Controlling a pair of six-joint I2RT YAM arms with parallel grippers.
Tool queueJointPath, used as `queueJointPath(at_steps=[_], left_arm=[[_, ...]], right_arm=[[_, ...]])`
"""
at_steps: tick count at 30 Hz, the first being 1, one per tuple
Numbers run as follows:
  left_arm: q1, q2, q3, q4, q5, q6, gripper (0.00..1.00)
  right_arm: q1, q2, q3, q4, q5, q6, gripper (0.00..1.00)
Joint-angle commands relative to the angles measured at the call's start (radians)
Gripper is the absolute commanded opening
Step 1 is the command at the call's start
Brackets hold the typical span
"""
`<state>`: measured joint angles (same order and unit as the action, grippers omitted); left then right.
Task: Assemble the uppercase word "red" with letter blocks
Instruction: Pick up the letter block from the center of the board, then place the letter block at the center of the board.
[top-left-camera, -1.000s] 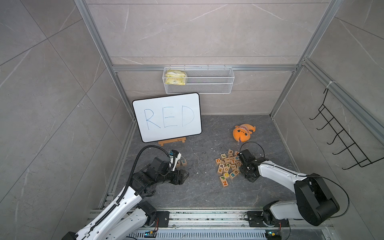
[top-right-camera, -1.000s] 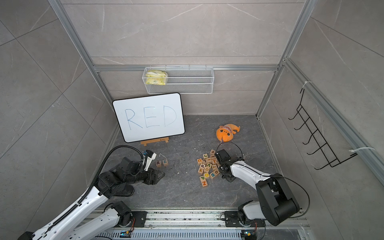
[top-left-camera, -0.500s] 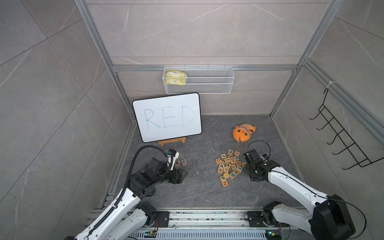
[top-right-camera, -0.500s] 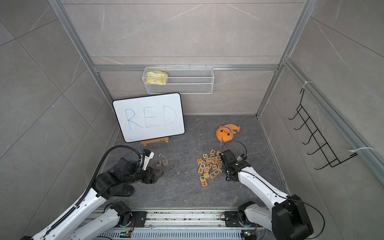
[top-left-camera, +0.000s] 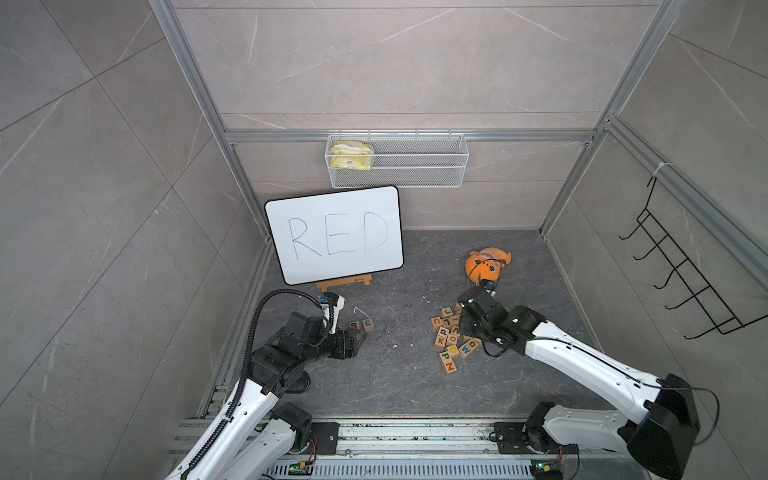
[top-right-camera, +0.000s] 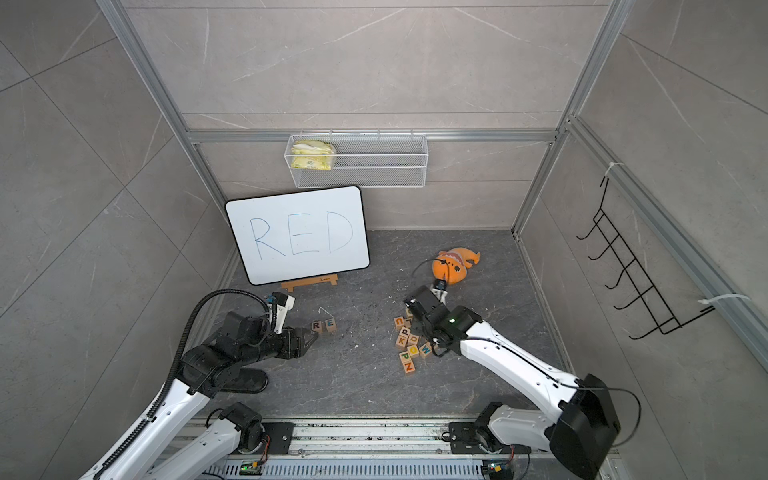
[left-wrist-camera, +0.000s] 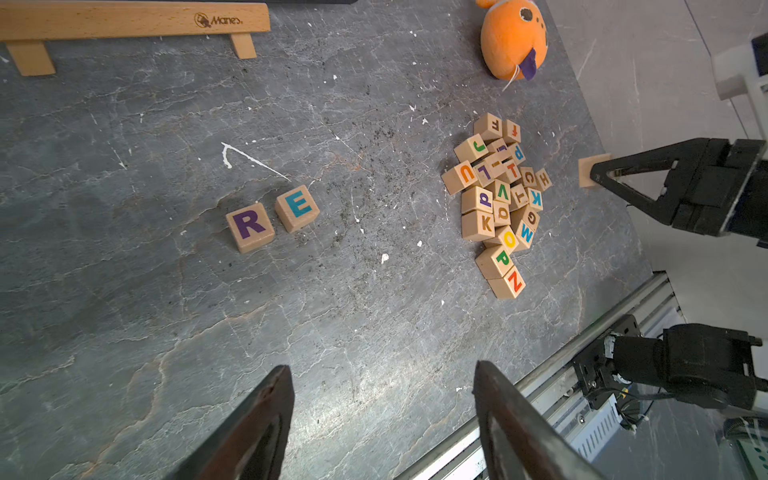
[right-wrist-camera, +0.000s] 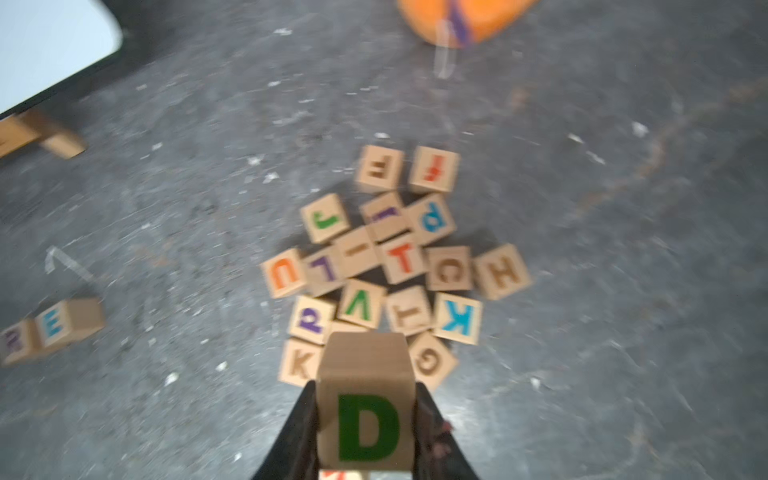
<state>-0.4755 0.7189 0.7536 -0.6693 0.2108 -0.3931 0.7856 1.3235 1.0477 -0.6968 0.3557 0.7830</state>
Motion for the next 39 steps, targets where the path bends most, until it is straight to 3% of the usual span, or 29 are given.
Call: queueJointPath(at_steps=[1, 5, 13, 24, 39], left_arm=[[0.023, -0.013, 0.050, -0.012, -0.026, 0.005, 0.72], [0.047, -0.016, 0.052, -0.015, -0.010, -0.002, 0.72], [0.068, -0.022, 0.055, -0.015, -0.004, -0.006, 0.72], [0.101, -0.042, 0.053, -0.012, 0.002, -0.011, 0.72], [0.136, -0.061, 0.053, -0.016, 0.007, -0.017, 0.72]], right_arm=[[0.106, 0.165, 0.122, 0.065, 0.009, -0.109, 0.11], [0.193, 0.354, 0.276, 0.069, 0.007, -0.140, 0.11], [0.209, 0.591, 0.431, 0.101, -0.084, -0.135, 0.12], [0.207, 0.762, 0.558, 0.047, -0.022, -0.122, 0.16], [0.187, 0.906, 0.702, 0.013, -0.036, -0.109, 0.17]])
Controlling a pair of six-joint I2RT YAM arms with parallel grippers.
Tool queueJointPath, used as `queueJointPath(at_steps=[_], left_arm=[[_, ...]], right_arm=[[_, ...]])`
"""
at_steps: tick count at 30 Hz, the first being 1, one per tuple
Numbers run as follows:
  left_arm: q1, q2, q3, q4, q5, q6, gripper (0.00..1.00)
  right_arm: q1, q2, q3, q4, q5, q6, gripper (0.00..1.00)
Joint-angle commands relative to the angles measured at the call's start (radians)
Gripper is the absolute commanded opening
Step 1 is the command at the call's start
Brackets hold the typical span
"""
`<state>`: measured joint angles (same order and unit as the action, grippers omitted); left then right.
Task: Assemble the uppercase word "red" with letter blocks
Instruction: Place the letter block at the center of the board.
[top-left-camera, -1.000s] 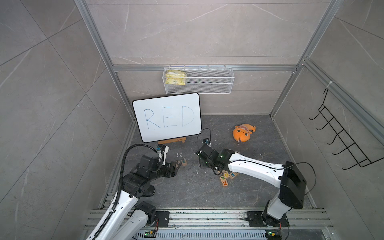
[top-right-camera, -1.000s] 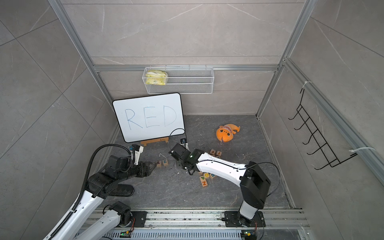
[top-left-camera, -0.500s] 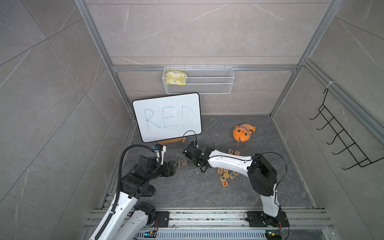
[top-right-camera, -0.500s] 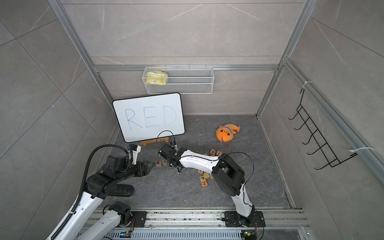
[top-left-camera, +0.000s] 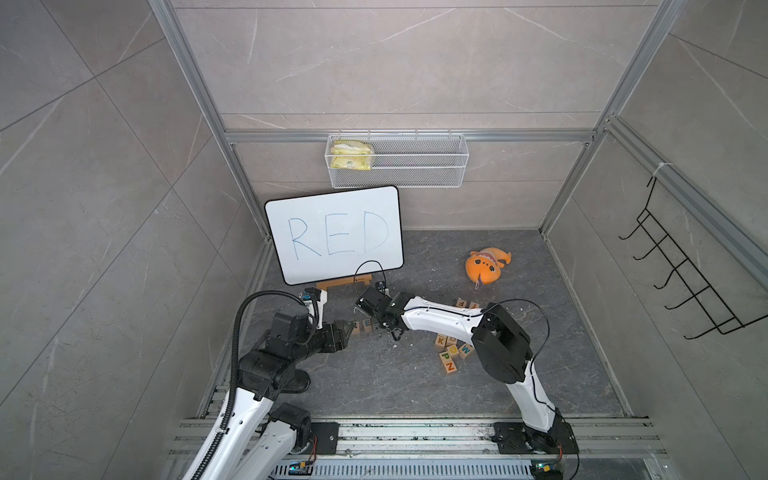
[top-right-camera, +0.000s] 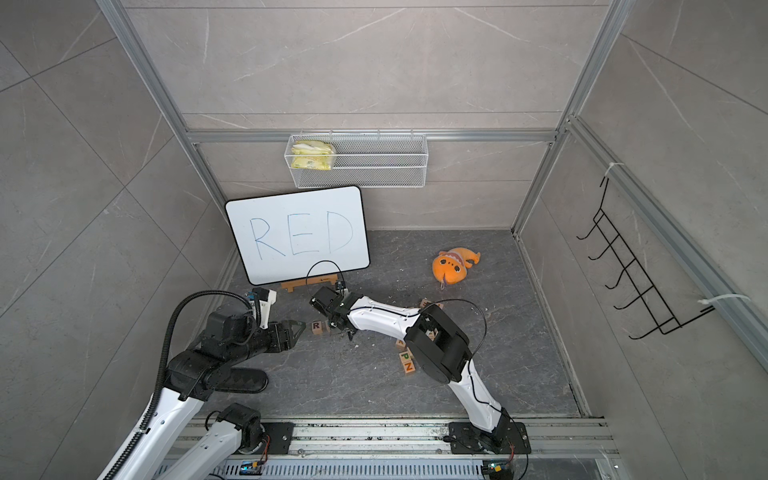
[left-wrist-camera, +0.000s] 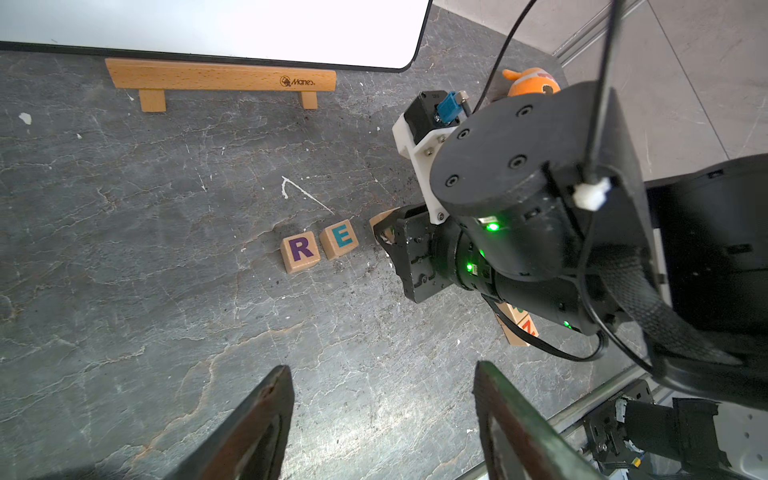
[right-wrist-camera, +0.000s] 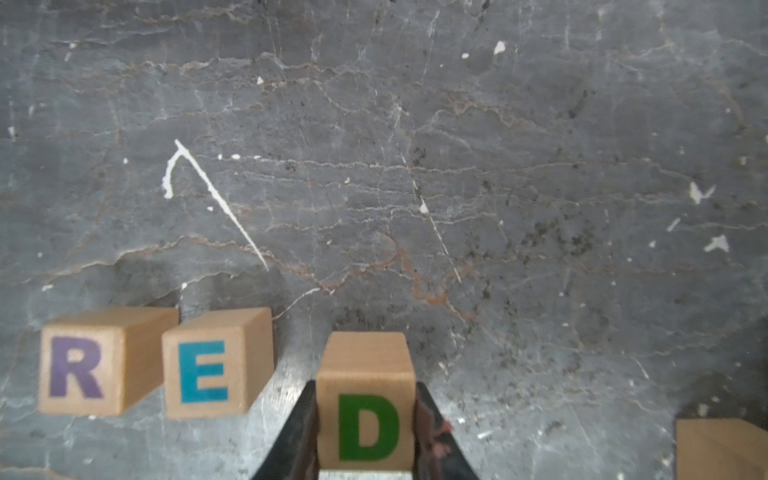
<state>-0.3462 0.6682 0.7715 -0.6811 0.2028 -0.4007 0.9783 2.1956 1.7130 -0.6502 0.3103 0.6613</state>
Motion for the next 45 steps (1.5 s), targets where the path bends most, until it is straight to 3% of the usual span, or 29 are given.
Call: queueJointPath(at_steps=[1, 45], left_arm=[[0.007, -0.009, 0.035, -0.004, 0.025, -0.010, 0.72], [0.050, -0.014, 0.034, 0.002, 0.035, -0.014, 0.72]], right_arm=[[-0.008, 0.042, 0.048, -0.039, 0.006, 0.011, 0.17], [-0.019, 0.093, 0.106, -0.037, -0.077, 0.035, 0.28]])
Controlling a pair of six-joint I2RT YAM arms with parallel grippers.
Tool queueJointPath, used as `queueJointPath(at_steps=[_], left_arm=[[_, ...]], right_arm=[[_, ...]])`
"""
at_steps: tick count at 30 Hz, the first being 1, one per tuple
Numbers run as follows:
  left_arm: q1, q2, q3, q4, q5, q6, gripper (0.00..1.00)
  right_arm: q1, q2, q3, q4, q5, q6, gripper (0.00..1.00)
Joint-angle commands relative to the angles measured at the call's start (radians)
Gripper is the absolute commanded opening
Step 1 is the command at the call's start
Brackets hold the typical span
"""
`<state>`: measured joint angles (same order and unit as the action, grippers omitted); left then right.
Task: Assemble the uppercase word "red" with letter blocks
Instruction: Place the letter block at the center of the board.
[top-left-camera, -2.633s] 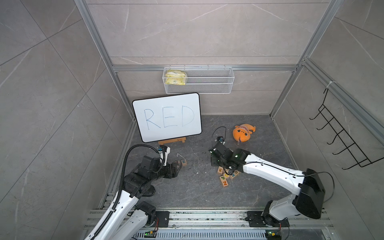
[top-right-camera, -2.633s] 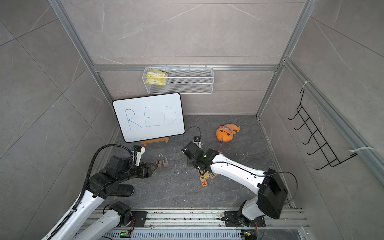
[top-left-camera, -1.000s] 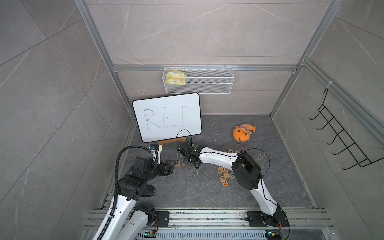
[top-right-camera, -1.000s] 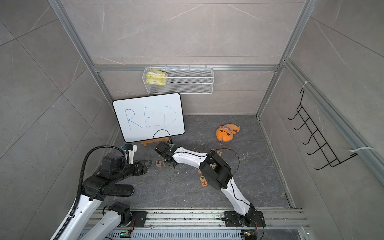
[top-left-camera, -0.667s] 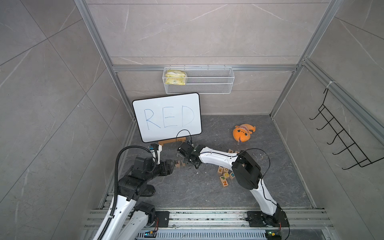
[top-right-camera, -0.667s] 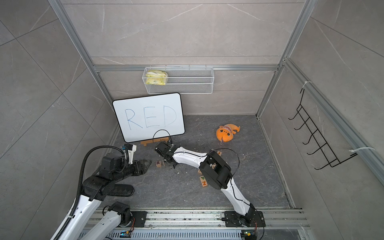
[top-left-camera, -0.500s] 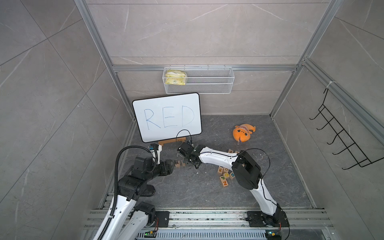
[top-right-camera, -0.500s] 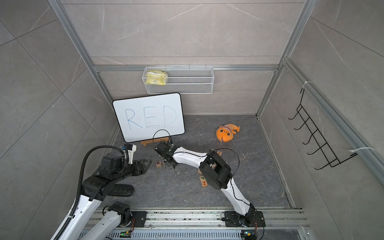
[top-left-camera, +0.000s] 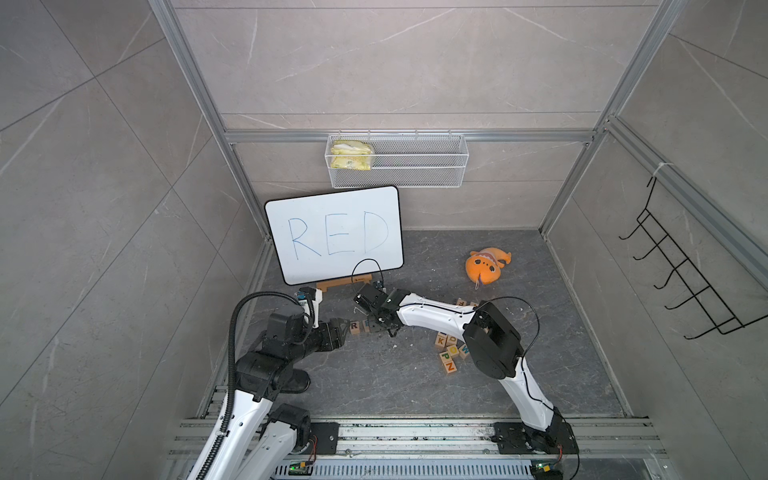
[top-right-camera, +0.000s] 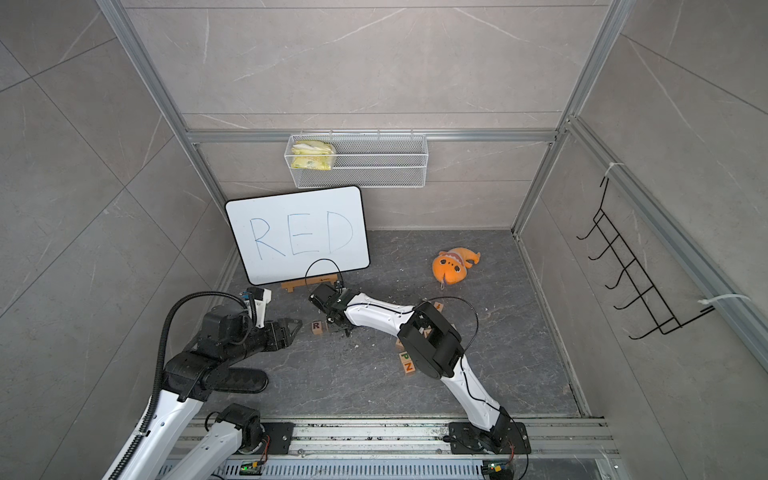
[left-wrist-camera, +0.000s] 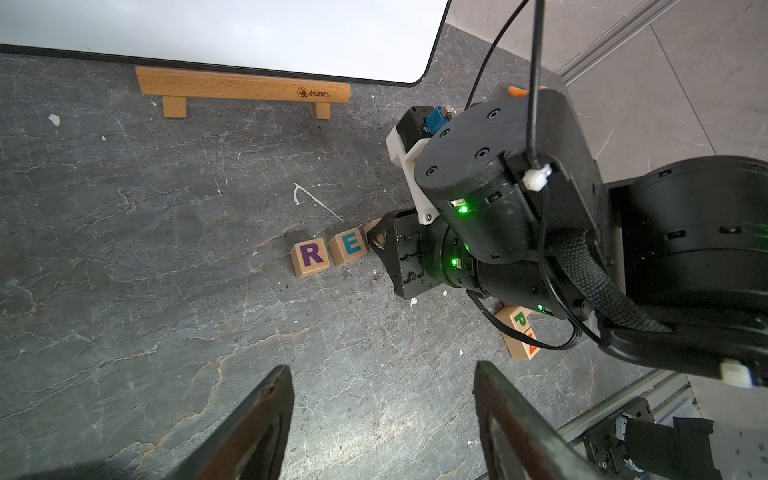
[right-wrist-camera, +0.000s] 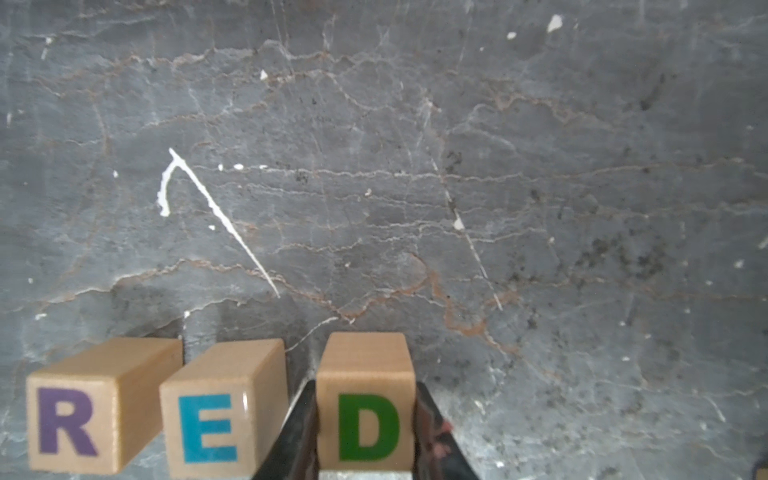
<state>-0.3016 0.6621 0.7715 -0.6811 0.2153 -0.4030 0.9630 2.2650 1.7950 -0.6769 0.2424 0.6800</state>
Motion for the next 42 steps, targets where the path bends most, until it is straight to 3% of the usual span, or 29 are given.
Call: queueJointPath(at_steps=[1, 22, 28, 35, 42], left_arm=[[0.006, -0.009, 0.033, 0.002, 0.024, -0.010, 0.72], [0.010, -0.012, 0.032, 0.002, 0.029, -0.011, 0.72], [0.010, -0.014, 0.032, 0.003, 0.029, -0.011, 0.72], [0.010, -0.021, 0.029, 0.010, 0.039, -0.005, 0.72], [0.013, -0.024, 0.026, 0.015, 0.044, -0.004, 0.72]], right_arm=[[-0.004, 0.025, 0.024, -0.011, -0.007, 0.016, 0.29], [-0.004, 0.007, 0.013, -0.010, -0.009, 0.009, 0.46], [-0.004, -0.018, -0.002, -0.003, -0.006, 0.013, 0.46], [-0.004, -0.132, -0.076, 0.022, 0.019, 0.010, 0.46], [-0.001, -0.390, -0.273, 0.076, 0.068, 0.004, 0.47]])
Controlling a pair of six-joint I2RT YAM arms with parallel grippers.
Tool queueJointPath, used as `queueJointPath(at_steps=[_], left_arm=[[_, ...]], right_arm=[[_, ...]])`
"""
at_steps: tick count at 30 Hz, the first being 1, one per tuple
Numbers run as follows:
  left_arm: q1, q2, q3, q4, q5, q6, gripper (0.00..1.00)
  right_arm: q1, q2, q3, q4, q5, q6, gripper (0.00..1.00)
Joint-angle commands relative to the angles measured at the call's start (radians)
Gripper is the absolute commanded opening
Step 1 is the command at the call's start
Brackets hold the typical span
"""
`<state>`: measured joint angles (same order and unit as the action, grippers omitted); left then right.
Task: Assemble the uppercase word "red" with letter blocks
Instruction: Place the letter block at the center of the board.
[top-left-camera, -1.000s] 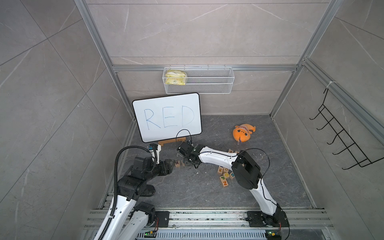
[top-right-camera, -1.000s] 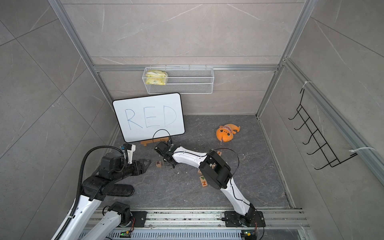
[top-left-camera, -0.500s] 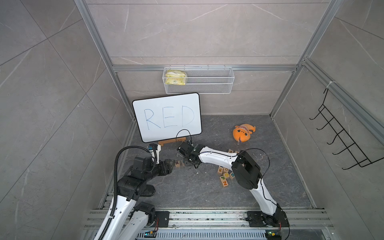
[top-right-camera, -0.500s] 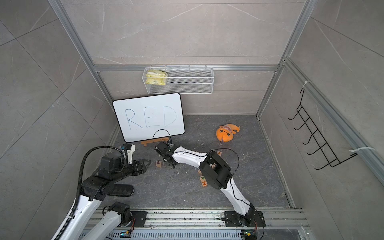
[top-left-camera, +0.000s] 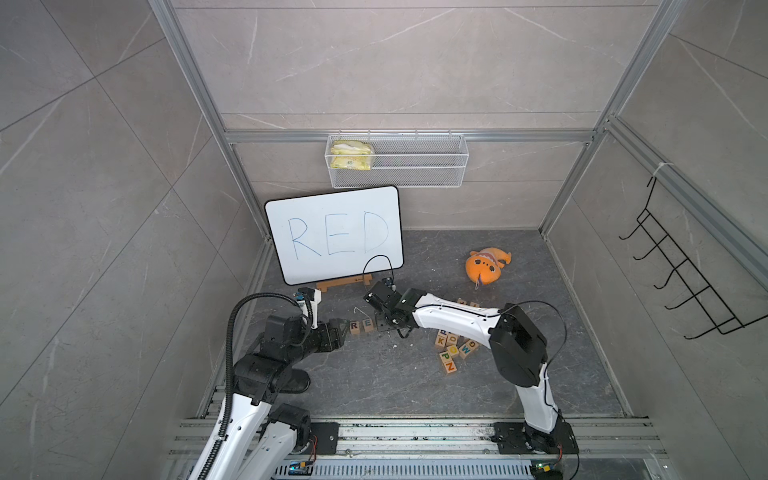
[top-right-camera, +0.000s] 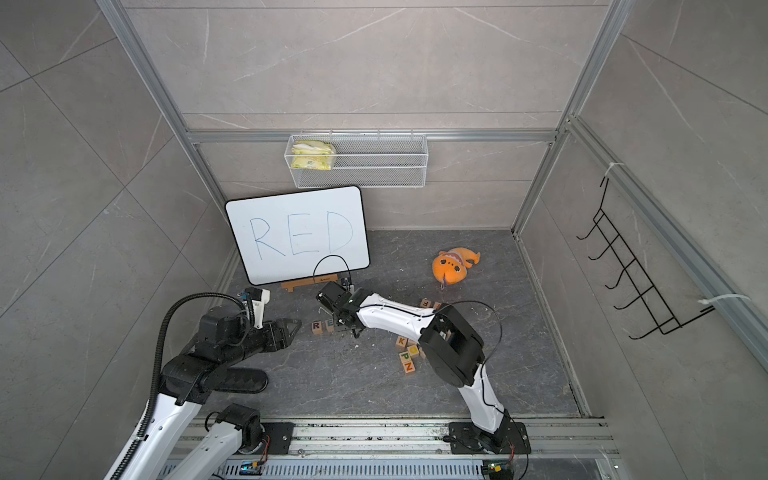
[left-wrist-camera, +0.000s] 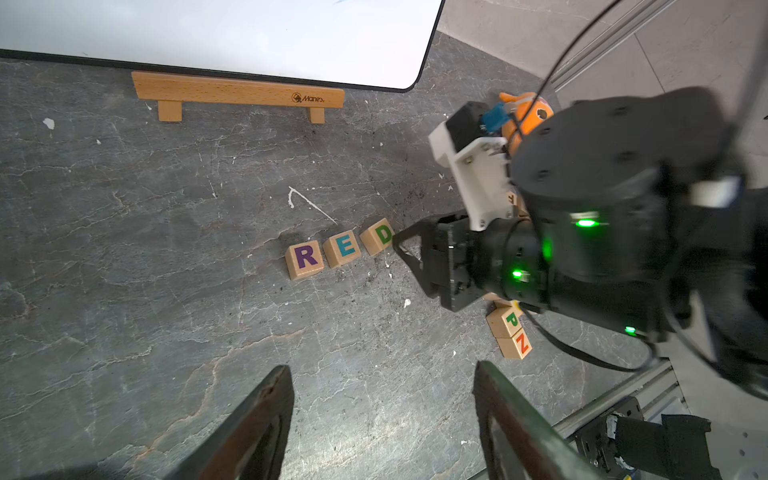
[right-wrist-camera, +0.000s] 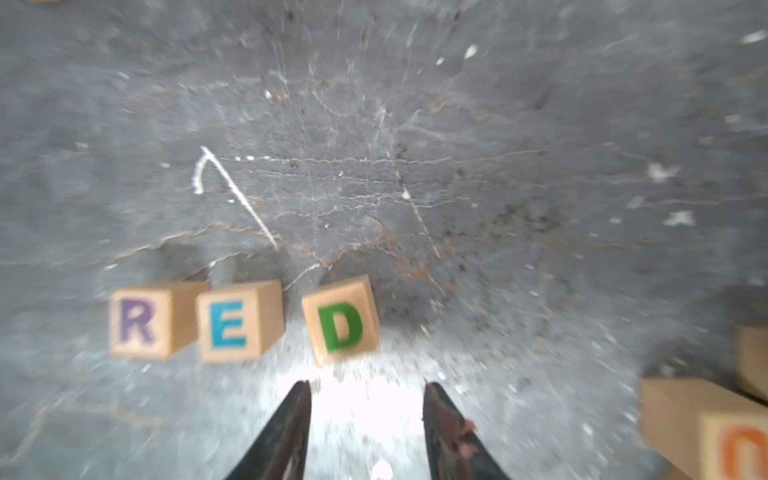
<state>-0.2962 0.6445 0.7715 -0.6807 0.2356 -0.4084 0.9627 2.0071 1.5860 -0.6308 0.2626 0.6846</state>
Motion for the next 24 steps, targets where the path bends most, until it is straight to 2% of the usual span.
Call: queueJointPath(at_steps=[1, 8, 15, 17, 21, 24], left_arm=[[0.008, -0.004, 0.026, 0.014, 0.024, 0.001, 0.72], [0.009, 0.011, 0.024, 0.014, 0.020, 0.001, 0.72], [0.011, 0.036, 0.017, 0.012, -0.010, 0.001, 0.73], [0.010, 0.047, 0.015, 0.012, -0.027, -0.003, 0.76], [0.010, 0.056, 0.011, 0.011, -0.099, -0.022, 1.00], [0.011, 0.044, 0.013, 0.006, -0.213, -0.039, 1.00]], right_arm=[[-0.001, -0.187, -0.103, 0.037, 0.061, -0.005, 0.47], [-0.001, -0.572, -0.391, 0.102, 0.145, -0.002, 0.46], [0.000, -0.923, -0.589, 0.096, 0.223, -0.017, 0.46], [0.000, -1.019, -0.633, 0.084, 0.248, -0.024, 0.46], [0.001, -1.198, -0.694, 0.078, 0.255, -0.074, 0.46], [0.001, -1.349, -0.770, 0.129, 0.265, -0.125, 0.49]])
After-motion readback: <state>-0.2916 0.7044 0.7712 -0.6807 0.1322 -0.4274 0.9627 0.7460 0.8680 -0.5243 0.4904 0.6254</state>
